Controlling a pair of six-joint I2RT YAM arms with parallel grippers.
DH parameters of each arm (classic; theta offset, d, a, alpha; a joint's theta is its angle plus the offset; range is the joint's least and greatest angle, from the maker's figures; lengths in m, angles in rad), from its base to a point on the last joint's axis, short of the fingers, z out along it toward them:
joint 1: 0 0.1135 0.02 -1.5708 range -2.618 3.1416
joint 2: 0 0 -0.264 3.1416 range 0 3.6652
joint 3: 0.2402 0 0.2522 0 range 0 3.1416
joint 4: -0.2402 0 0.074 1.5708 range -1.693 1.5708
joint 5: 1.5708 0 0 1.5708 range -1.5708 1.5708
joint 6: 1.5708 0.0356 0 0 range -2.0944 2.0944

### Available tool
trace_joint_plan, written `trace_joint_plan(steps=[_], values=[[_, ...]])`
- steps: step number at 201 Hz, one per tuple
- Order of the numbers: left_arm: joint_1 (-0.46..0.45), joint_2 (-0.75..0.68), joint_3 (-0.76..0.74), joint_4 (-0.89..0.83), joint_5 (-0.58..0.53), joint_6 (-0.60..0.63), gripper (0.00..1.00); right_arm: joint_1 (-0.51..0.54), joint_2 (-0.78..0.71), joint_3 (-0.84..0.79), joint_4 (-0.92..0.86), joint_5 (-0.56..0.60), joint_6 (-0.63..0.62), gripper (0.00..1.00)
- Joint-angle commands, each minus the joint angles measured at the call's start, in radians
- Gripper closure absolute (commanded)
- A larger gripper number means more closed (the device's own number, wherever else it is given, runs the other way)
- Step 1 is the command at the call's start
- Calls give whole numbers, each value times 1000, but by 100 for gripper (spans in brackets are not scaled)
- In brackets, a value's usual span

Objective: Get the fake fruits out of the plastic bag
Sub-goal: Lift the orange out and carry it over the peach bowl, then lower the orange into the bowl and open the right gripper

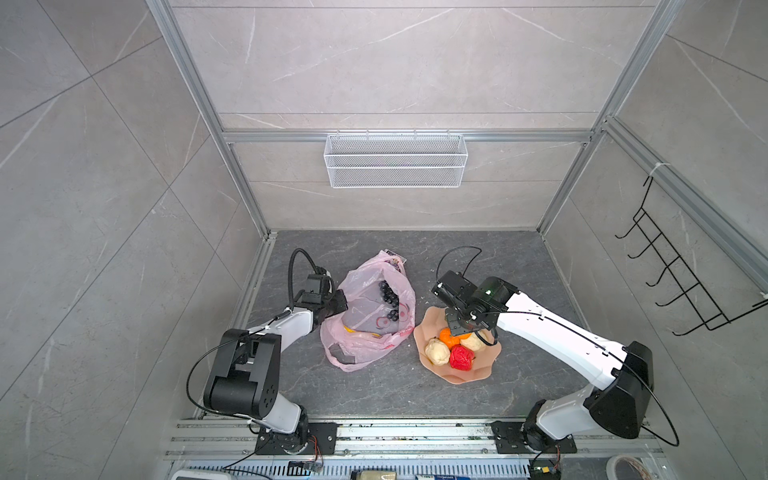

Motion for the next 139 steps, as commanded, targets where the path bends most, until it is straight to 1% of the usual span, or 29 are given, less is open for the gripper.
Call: trace_joint_plan(steps=[1, 43, 86, 111, 139], values=[[3, -9, -2, 13, -15, -11, 93, -1, 31, -18, -21, -17, -13, 100], [3, -7, -2, 13, -16, -10, 93, 3, 71, -3, 4, -21, -11, 100], [3, -7, -2, 13, -18, -9, 93, 5, 105, -12, 25, 4, -3, 100], [3, -6, -2, 15, -14, -9, 93, 11, 122, -20, 69, -27, 8, 100], [3, -7, -3, 15, -19, -7, 92, 15, 154, -19, 65, 5, 19, 100]])
